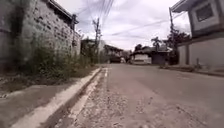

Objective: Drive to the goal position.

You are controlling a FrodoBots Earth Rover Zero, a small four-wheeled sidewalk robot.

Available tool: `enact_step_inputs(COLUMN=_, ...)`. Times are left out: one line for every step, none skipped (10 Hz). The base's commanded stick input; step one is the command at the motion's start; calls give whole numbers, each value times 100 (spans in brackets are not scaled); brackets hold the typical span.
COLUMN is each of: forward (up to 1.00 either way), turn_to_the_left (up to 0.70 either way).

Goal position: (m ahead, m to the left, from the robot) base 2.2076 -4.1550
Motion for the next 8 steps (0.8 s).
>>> enact_step_inputs(forward=70, turn_to_the_left=0)
enact_step_inputs(forward=70, turn_to_the_left=0)
enact_step_inputs(forward=70, turn_to_the_left=0)
enact_step_inputs(forward=70, turn_to_the_left=0)
enact_step_inputs(forward=70, turn_to_the_left=0)
enact_step_inputs(forward=70, turn_to_the_left=0)
enact_step_inputs(forward=70, turn_to_the_left=0)
enact_step_inputs(forward=70, turn_to_the_left=0)
